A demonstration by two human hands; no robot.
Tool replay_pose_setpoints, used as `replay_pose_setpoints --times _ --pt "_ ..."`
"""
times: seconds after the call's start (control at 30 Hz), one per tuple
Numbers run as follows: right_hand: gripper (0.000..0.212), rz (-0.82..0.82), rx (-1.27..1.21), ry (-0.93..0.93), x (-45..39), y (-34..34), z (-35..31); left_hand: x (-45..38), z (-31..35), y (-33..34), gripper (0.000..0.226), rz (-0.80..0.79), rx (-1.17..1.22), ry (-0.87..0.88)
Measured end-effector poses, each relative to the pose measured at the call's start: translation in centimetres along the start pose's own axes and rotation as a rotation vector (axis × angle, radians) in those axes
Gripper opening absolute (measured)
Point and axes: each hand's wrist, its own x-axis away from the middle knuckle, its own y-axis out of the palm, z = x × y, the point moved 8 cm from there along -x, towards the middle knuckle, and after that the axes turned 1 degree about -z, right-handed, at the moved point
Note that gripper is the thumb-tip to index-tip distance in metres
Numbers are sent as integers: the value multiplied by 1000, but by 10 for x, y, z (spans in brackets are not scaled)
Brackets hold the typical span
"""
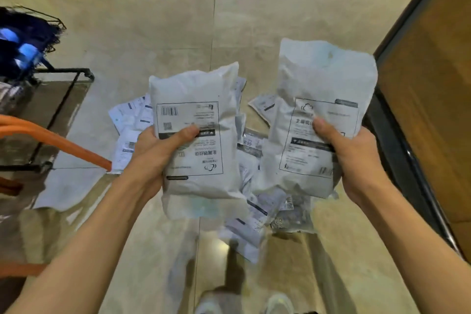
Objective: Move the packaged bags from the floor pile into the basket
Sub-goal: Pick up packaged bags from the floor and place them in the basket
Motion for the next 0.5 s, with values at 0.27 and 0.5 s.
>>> replay_pose_setpoints --times 0.27,0.5 --pt "39 -7 -58 78 65 -30 -283 106 304 65 56 -31 -70 17" --pt "31 -11 0 -2 130 -50 -516 208 511 112 68 -43 -110 -4"
